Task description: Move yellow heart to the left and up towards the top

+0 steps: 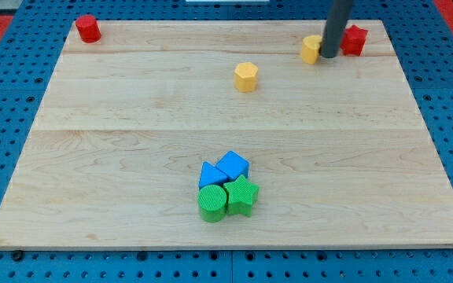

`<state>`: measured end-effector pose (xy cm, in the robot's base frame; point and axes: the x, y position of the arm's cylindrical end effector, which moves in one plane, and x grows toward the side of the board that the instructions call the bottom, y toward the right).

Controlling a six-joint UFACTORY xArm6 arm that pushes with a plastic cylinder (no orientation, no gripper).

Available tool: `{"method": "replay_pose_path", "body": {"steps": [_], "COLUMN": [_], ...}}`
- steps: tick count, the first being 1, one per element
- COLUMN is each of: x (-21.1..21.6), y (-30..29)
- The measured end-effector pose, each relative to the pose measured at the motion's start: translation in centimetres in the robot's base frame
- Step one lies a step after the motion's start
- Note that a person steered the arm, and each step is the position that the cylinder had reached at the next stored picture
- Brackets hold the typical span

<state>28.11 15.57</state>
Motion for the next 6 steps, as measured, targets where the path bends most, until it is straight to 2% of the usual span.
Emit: {"method": "replay_pose_path", "body": {"steps": [1,4,6], "x": [-0.7,-5.3,-6.3], "y": [-3.5,-7.4,-9.4]}}
